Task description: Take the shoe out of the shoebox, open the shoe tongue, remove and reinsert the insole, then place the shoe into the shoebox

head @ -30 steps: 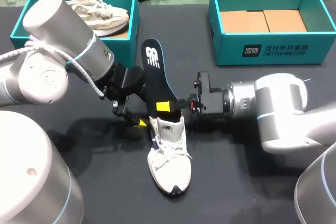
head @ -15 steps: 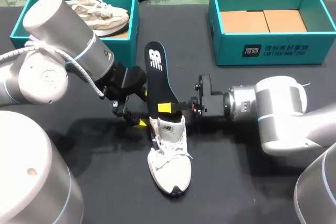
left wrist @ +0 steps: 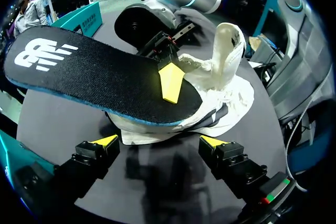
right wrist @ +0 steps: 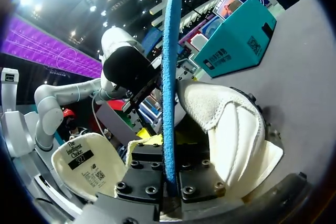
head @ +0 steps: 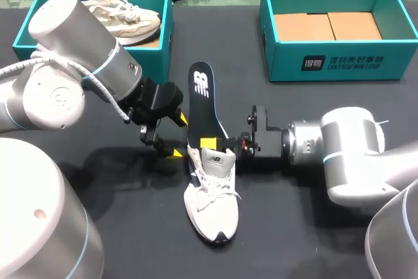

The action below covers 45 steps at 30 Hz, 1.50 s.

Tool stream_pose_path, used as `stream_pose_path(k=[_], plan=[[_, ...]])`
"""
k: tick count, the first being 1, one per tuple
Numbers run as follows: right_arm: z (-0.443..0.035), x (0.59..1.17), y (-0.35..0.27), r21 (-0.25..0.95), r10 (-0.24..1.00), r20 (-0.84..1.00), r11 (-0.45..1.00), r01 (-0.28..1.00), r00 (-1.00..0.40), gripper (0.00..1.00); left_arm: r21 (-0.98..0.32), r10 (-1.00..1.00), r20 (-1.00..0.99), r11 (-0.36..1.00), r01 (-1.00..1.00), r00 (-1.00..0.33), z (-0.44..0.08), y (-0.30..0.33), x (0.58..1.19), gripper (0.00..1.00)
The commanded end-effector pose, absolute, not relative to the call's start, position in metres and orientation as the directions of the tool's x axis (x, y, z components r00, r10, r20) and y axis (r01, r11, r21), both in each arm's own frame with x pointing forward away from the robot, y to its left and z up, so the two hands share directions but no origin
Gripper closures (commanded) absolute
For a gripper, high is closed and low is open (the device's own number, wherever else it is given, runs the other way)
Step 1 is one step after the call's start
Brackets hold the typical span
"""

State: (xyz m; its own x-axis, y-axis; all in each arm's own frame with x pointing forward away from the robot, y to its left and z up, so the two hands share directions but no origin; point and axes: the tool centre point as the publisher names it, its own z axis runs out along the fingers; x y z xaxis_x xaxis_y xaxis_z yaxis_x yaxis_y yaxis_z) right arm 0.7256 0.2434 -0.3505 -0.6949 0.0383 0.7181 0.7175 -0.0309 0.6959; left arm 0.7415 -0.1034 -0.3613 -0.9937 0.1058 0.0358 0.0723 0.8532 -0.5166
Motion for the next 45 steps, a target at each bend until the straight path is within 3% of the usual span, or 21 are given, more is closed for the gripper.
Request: stream_pose_path(k=[1,2,3,4,8,21,30,45], plan=[[-0.355,0.721,0.244,0.705,0.038,0.710,-0.021,0.709,-0.704,1.00,-0.516,0.105,0.033,0.854,0.073,-0.994,-0.361,-0.103,0.740,0.00],[-0.353,0.722,0.245,0.708,0.036,0.706,-0.013,0.706,-0.707,1.00,-0.516,0.105,0.033,0.854,0.073,-0.994,-0.361,-0.103,0.740,0.00],[-0.351,0.724,0.247,0.711,0.034,0.703,-0.007,0.703,-0.711,0.94,-0.516,0.105,0.033,0.854,0.073,-0.994,-0.361,-0.103,0.740,0.00],[-0.349,0.725,0.248,0.715,0.029,0.699,0.000,0.699,-0.715,0.78,-0.516,0.105,0.033,0.854,0.073,-0.994,-0.361,-0.103,0.740,0.00],[-0.343,0.730,0.252,0.726,0.023,0.687,0.020,0.688,-0.726,0.69,-0.516,0.105,0.033,0.854,0.073,-0.994,-0.361,-0.103,0.740,0.00],[-0.331,0.735,0.253,0.748,0.021,0.662,0.046,0.662,-0.750,0.67,-0.516,0.105,0.033,0.854,0.073,-0.994,-0.361,-0.103,0.740,0.00],[-0.318,0.733,0.254,0.769,0.021,0.636,0.073,0.635,-0.772,0.61,-0.516,0.105,0.033,0.854,0.073,-0.994,-0.361,-0.103,0.740,0.00],[-0.301,0.745,0.266,0.765,0.048,0.620,0.184,0.617,-0.783,0.63,-0.516,0.105,0.033,0.854,0.073,-0.994,-0.361,-0.103,0.740,0.00]])
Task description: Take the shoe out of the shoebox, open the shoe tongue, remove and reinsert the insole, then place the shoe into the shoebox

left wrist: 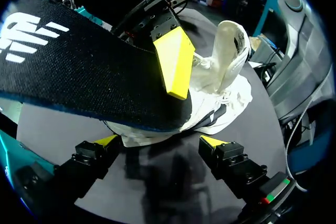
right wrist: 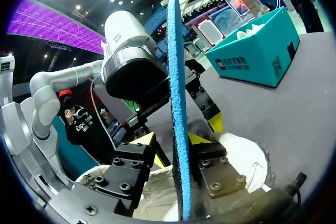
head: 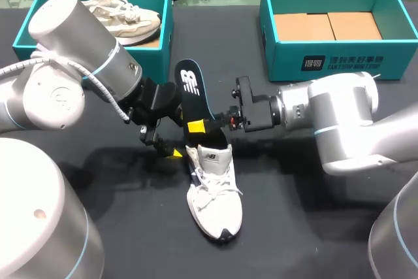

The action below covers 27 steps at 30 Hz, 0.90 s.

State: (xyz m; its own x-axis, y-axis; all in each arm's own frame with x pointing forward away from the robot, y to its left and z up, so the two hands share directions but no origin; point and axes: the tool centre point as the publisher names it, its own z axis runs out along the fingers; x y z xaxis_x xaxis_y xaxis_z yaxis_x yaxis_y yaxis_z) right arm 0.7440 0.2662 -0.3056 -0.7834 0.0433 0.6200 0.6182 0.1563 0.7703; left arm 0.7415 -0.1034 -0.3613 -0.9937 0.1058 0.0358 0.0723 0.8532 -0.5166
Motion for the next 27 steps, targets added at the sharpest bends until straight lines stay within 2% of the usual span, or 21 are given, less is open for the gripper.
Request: stream_pose_path(k=[1,2,3,4,5,27], plan=[[-0.300,0.746,0.266,0.765,0.054,0.619,0.186,0.617,-0.783,0.65,-0.516,0.105,0.033,0.854,0.073,-0.994,-0.361,-0.103,0.740,0.00],[-0.299,0.746,0.265,0.764,0.055,0.619,0.186,0.617,-0.783,0.67,-0.516,0.105,0.033,0.854,0.073,-0.994,-0.361,-0.103,0.740,0.00],[-0.299,0.747,0.265,0.764,0.057,0.619,0.185,0.618,-0.783,0.75,-0.516,0.105,0.033,0.854,0.073,-0.994,-0.361,-0.103,0.740,0.00],[-0.299,0.747,0.264,0.764,0.059,0.620,0.183,0.619,-0.783,0.97,-0.516,0.105,0.033,0.854,0.073,-0.994,-0.361,-0.103,0.740,0.00],[-0.300,0.747,0.263,0.762,0.059,0.623,0.180,0.622,-0.780,1.00,-0.516,0.105,0.033,0.854,0.073,-0.994,-0.361,-0.103,0.740,0.00],[-0.351,0.722,0.249,0.703,0.016,0.711,0.030,0.711,-0.703,1.00,-0.516,0.105,0.033,0.854,0.073,-0.994,-0.361,-0.103,0.740,0.00]])
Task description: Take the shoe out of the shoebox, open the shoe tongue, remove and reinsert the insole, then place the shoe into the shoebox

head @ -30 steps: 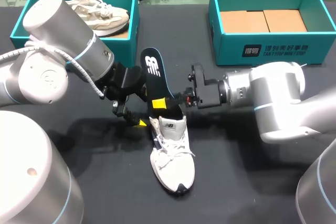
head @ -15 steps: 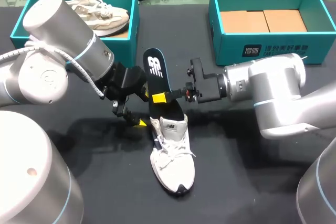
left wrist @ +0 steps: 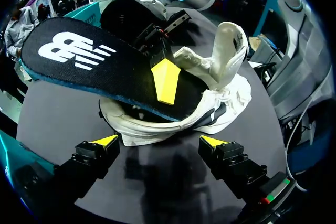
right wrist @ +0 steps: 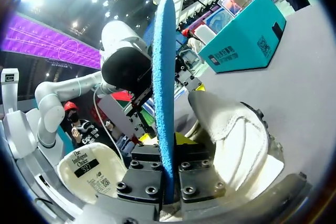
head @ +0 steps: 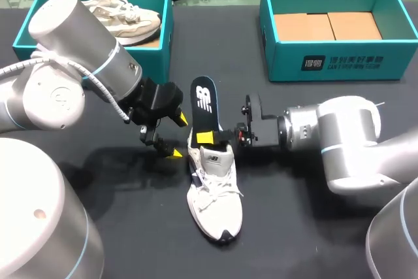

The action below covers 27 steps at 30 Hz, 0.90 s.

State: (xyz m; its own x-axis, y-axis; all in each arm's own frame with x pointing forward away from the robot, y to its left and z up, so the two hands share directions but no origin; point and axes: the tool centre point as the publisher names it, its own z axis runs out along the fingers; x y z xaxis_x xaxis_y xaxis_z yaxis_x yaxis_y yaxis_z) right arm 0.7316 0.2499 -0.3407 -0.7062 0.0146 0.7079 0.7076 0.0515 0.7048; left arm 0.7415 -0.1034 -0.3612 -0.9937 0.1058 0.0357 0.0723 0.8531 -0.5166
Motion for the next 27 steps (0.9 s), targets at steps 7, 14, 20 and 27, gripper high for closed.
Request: stream_pose_path(k=[7,14,20,27], plan=[[-0.353,0.718,0.251,0.691,0.023,0.721,0.041,0.722,-0.692,1.00,-0.516,0.105,0.033,0.854,0.073,-0.994,-0.361,-0.103,0.740,0.00],[-0.337,0.726,0.254,0.717,0.025,0.694,0.072,0.694,-0.720,0.59,-0.516,0.105,0.033,0.854,0.073,-0.994,-0.361,-0.103,0.740,0.00],[-0.326,0.731,0.256,0.734,0.032,0.673,0.096,0.672,-0.739,0.60,-0.516,0.105,0.033,0.854,0.073,-0.994,-0.361,-0.103,0.740,0.00],[-0.317,0.732,0.255,0.749,0.046,0.653,0.111,0.654,-0.756,0.64,-0.516,0.105,0.033,0.854,0.073,-0.994,-0.361,-0.103,0.740,0.00]])
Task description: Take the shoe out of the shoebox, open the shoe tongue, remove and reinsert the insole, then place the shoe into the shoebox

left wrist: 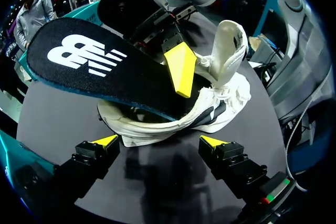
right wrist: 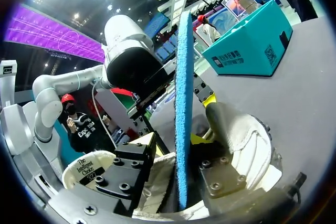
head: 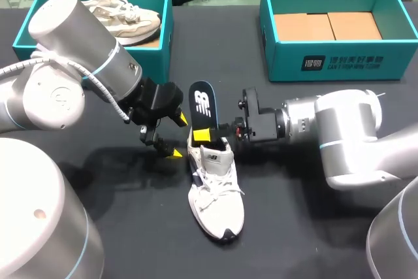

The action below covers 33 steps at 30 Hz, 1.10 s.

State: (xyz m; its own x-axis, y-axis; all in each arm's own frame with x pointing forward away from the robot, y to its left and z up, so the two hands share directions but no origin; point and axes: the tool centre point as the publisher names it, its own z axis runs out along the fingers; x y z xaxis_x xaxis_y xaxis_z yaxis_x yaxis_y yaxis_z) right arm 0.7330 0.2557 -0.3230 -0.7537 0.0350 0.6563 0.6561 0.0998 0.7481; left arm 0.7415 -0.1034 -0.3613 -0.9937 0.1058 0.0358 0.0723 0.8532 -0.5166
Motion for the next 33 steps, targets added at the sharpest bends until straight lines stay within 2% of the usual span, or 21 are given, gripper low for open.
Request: stream_pose_path(k=[1,6,8,9,10,11,12,33], plan=[[-0.316,0.732,0.256,0.750,0.049,0.650,0.113,0.651,-0.758,0.64,-0.516,0.105,0.033,0.854,0.073,-0.994,-0.361,-0.103,0.740,0.00],[-0.307,0.734,0.253,0.761,0.071,0.634,0.120,0.638,-0.770,0.62,-0.516,0.105,0.033,0.854,0.073,-0.994,-0.361,-0.103,0.740,0.00],[-0.305,0.737,0.253,0.762,0.074,0.632,0.123,0.636,-0.772,0.65,-0.516,0.105,0.033,0.854,0.073,-0.994,-0.361,-0.103,0.740,0.00],[-0.304,0.739,0.253,0.762,0.074,0.631,0.124,0.635,-0.772,0.68,-0.516,0.105,0.033,0.854,0.073,-0.994,-0.361,-0.103,0.740,0.00],[-0.305,0.740,0.254,0.761,0.074,0.632,0.125,0.636,-0.771,0.81,-0.516,0.105,0.033,0.854,0.073,-0.994,-0.361,-0.103,0.740,0.00],[-0.306,0.742,0.254,0.759,0.071,0.635,0.126,0.639,-0.769,0.98,-0.516,0.105,0.033,0.854,0.073,-0.994,-0.361,-0.103,0.740,0.00],[-0.308,0.743,0.254,0.755,0.068,0.640,0.126,0.643,-0.765,1.00,-0.516,0.105,0.033,0.854,0.073,-0.994,-0.361,-0.103,0.740,0.00],[-0.353,0.721,0.249,0.669,0.036,0.741,0.059,0.741,-0.671,1.00,-0.516,0.105,0.033,0.854,0.073,-0.994,-0.361,-0.103,0.740,0.00]])
